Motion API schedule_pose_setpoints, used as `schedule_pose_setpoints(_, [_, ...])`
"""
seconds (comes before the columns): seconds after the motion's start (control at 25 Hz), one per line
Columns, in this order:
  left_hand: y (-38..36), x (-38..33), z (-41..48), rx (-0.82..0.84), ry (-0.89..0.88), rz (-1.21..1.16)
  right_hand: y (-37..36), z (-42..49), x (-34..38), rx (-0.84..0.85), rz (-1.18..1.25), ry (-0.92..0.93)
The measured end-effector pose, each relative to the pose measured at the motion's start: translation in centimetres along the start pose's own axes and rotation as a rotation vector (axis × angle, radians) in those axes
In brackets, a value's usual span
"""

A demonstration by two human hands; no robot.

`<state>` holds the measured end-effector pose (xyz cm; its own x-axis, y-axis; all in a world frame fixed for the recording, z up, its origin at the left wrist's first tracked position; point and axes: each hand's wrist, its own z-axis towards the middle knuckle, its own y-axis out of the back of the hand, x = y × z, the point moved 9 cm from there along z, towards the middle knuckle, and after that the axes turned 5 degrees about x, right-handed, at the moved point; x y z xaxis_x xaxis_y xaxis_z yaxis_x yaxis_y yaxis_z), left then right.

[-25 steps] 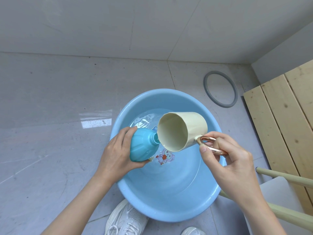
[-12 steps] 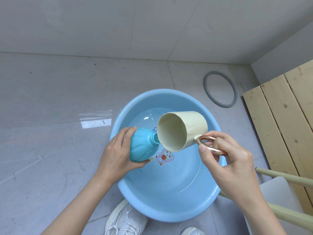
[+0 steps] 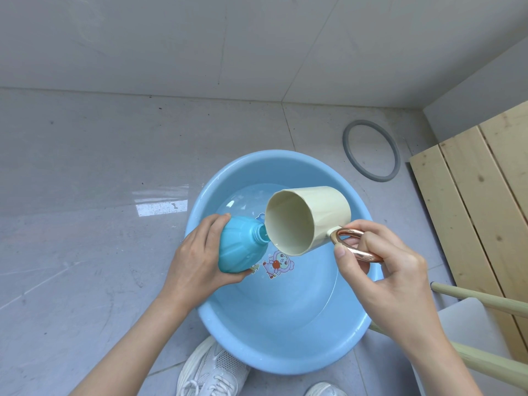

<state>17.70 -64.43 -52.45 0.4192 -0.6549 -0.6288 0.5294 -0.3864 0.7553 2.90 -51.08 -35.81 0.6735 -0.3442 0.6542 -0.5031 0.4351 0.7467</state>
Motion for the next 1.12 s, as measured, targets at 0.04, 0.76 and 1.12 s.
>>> schedule_pose_setpoints(0.04, [-0.01, 0.01, -0.01, 0.001, -0.001, 0.001, 0.04, 0.00, 0.04, -0.006, -0.003, 0.003])
schedule_pose_setpoints(0.76, [0.04, -0.03, 0.00, -0.008, -0.002, -0.011, 0.03, -0.08, 0.46, -0.018, -0.106, 0.028])
schedule_pose_setpoints(1.12, [0.12, -0.08, 0.01, -0.009, -0.005, -0.012, 0.13, -0.19, 0.49, -0.031, -0.136, 0.027])
